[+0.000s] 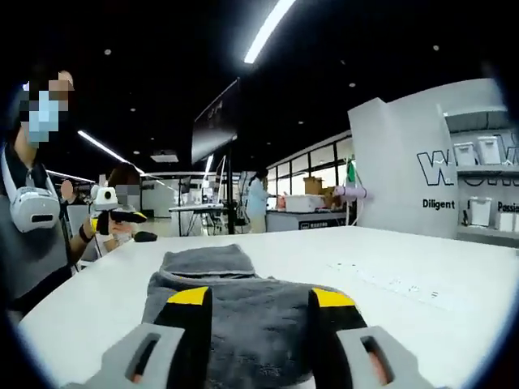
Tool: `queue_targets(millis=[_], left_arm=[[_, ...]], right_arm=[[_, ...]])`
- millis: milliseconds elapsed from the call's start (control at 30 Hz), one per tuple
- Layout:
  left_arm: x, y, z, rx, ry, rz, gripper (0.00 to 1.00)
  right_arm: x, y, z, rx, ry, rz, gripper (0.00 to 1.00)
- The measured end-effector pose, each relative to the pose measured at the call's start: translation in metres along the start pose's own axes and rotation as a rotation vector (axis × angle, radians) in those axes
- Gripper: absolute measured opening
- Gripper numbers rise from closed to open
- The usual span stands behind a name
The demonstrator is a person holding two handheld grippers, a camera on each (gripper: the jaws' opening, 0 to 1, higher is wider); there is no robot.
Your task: Fold the towel on the table until its edges align and the towel forms a compact rectangular stack.
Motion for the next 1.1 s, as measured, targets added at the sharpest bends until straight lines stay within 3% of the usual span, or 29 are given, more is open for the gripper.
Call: queue_targets(millis=[467,700,867,933,1067,1100], left_arm=[[0.001,0.002,0.000,0.002,-0.001,0.007,0.99],[0.004,0.002,-0.001,0.007,0.004,0.013,0.99],[0.004,0.000,-0.002,0.014,0.000,0.011,0.99],[0.003,0.001,-0.003,0.014,-0.002,0.009,0.99],[0.002,0.003,-0.003,0.012,-0.002,0.003,0.99],[0.002,0.004,-0.002,0.009,-0.003,0.003,0.99]], right_arm=[[0.030,-0.039,0.011,-0.081,0.067,0.163,0.51],[0.034,-0.032,0.006,-0.060,0.017,0.145,0.51],[0.032,-0.034,0.004,-0.041,0.032,0.164,0.52],[0.030,-0.034,0.003,-0.027,0.028,0.171,0.55],[0.013,-0.032,0.006,0.001,-0.008,0.125,0.80],[0.007,-0.031,0.007,0.011,-0.002,0.113,0.82]])
Point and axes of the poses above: the point that each gripper's makers call its tool centre point, and the gripper's own axes: y roughly backward along the fingers, z roughly to its left, x roughly out of its underside, the point moved 2 cm from there along y, roughly backward along the fingers, and after that the axes turned 2 degrees about -z, right-handed, at the moved point
